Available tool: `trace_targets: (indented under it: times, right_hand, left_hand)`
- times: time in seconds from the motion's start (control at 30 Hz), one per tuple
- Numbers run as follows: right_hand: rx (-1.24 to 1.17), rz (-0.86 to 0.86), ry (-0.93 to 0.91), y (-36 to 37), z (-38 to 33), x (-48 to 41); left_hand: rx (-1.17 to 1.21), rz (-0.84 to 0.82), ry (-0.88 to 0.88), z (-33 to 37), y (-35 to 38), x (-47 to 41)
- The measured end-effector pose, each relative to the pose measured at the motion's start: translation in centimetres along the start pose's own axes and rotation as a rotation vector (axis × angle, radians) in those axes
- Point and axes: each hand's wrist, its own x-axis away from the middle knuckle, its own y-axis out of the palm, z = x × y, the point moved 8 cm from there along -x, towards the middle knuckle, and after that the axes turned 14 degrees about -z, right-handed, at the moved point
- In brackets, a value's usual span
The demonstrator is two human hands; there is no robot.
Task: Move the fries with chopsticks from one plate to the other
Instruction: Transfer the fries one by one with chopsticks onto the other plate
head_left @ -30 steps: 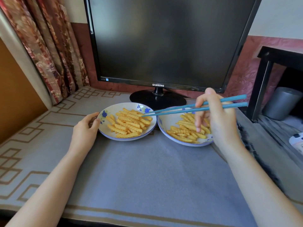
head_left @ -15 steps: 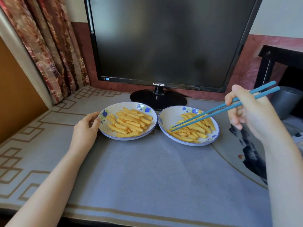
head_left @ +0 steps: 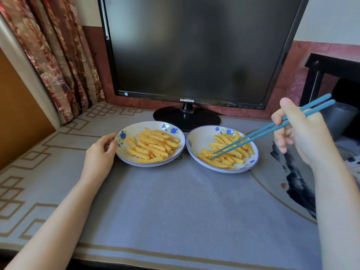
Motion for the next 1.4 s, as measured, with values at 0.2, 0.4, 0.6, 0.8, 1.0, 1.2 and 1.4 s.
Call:
trace_targets:
  times: [0.2, 0.4, 0.6, 0.8, 1.0, 1.2, 1.4]
  right_hand:
    - [-0.261, 0.141, -0.062, 0.2, -0.8, 0.7]
    - [-0.288, 0.141, -0.066, 5.7, -0.8, 1.3]
    - [-0.294, 0.032, -0.092, 10.1, -0.2, 2.0]
    - [-0.222, -0.055, -0.084, 11.3, 0.3, 1.9]
    - [-0.253, 0.002, -0.109, 9.1, -0.6, 1.6]
    - [-0.221, 0.117, -0.111, 4.2, -1.0, 0.6]
    - [-0.079, 0.182, -0.095, 0.8, -0.3, 0.3]
  left_hand:
    - [-0.003, 0.004, 0.001, -0.1, 0.0, 0.0]
    - [-0.009, 0.01, -0.003, 0.1, -0.1, 0.0]
    - [-0.02, 0.011, -0.001, 0.1, -0.1, 0.1]
    - [-0.011, 0.014, -0.002, 0.2, -0.1, 0.1]
    - [-0.01, 0.013, 0.004, 0.2, -0.1, 0.1]
    - [-0.013, 0.008, 0.004, -0.1, 0.0, -0.1]
    - [-0.015, 0.008, 0.002, -0.2, -0.1, -0.2]
